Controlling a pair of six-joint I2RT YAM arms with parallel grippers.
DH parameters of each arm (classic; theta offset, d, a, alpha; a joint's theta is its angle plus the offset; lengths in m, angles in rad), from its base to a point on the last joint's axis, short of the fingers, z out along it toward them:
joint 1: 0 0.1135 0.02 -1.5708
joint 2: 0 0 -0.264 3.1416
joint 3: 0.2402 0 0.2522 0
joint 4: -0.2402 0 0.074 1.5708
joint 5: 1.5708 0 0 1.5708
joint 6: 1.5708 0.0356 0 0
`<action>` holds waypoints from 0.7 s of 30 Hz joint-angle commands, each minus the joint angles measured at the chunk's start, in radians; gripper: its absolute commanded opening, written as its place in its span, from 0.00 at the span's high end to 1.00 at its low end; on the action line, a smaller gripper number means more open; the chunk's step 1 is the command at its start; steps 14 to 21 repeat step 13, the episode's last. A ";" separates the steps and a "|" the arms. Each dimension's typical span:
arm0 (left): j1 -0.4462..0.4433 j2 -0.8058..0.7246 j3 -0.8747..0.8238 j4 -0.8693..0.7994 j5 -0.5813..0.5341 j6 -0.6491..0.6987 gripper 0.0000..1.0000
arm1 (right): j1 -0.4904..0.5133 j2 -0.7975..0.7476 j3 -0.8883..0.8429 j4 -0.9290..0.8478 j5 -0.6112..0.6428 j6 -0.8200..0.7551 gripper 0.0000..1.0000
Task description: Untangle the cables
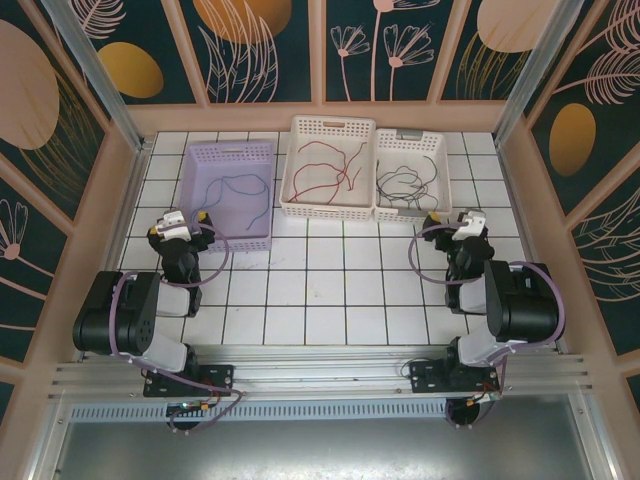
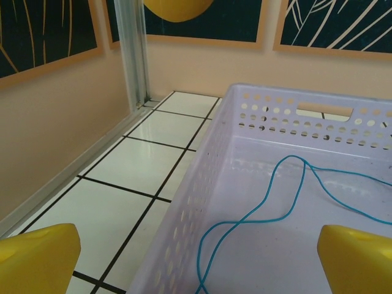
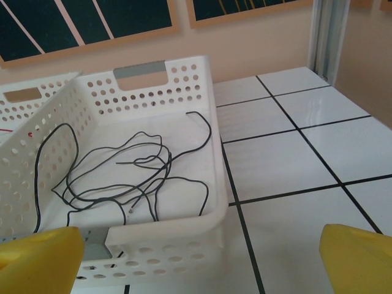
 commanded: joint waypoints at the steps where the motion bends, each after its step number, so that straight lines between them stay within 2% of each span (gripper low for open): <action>1: 0.004 -0.002 -0.011 0.057 0.016 -0.014 0.01 | 0.017 -0.003 0.020 -0.012 0.021 -0.027 0.01; 21: 0.003 -0.002 -0.011 0.053 0.022 -0.014 0.01 | 0.018 -0.002 0.023 -0.012 0.022 -0.028 0.01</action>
